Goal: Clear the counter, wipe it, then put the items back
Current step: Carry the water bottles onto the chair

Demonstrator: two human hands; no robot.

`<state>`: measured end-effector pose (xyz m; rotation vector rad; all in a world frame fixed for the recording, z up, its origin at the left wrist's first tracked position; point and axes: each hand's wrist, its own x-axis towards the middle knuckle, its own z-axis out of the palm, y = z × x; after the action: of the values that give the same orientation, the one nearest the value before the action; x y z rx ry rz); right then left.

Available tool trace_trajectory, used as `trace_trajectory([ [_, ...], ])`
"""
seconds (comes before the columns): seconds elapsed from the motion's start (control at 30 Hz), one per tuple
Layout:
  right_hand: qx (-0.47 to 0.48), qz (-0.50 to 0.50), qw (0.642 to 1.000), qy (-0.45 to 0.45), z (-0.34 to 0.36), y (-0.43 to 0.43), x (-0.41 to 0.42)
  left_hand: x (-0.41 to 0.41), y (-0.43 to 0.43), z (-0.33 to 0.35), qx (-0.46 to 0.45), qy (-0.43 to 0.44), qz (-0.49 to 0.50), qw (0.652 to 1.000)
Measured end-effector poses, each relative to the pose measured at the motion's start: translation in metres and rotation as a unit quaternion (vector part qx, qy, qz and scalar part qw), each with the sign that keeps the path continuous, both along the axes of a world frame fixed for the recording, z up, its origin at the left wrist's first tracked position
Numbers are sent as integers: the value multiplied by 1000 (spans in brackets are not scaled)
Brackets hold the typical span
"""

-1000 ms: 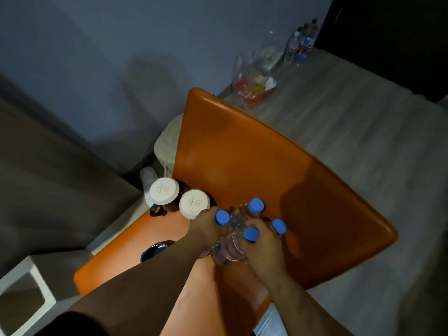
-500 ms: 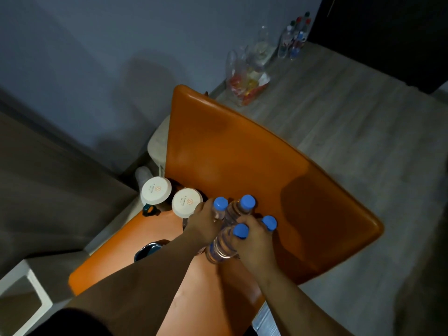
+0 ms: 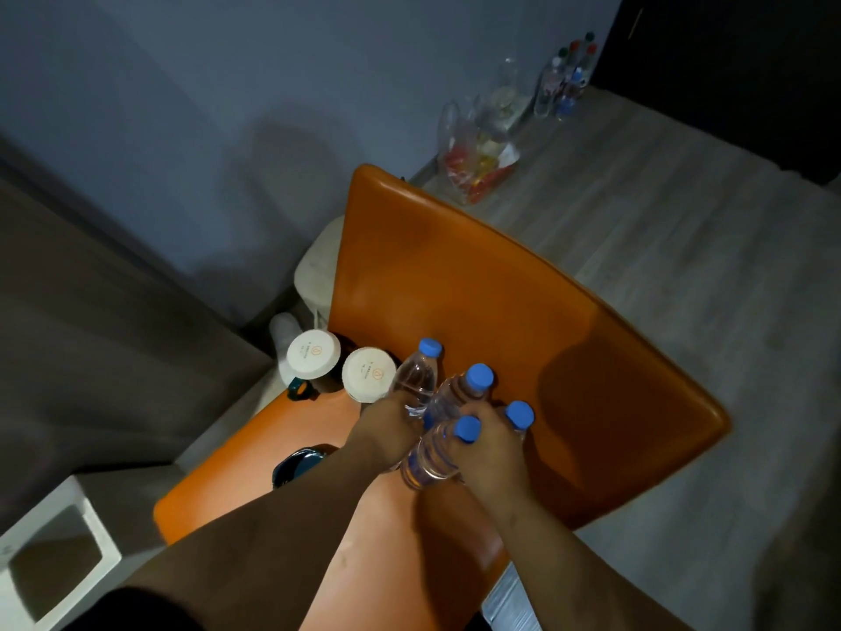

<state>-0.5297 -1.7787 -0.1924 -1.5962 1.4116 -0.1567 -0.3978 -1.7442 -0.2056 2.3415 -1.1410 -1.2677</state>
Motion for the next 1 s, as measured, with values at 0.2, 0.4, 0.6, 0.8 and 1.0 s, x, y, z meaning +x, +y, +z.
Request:
trace_trajectory([
  [0.2, -12, 20, 999, 27, 20, 1, -2, -1, 6, 23, -7, -18, -5, 1000],
  [0.4, -63, 81, 993, 66, 50, 4, 2, 3, 23, 65, -8, -100, -49, 994],
  [0.6, -134, 239, 956, 107, 77, 32, 34, 18, 74, 104, 12, -206, -15, 978],
  [0.8, -166, 356, 914, 100, 114, 81, 54, 26, 153, 132, 8, -237, 74, 969],
  [1.0, -199, 455, 864, 81, 136, 172, 81, 26, 265, 149, -10, -285, 171, 943],
])
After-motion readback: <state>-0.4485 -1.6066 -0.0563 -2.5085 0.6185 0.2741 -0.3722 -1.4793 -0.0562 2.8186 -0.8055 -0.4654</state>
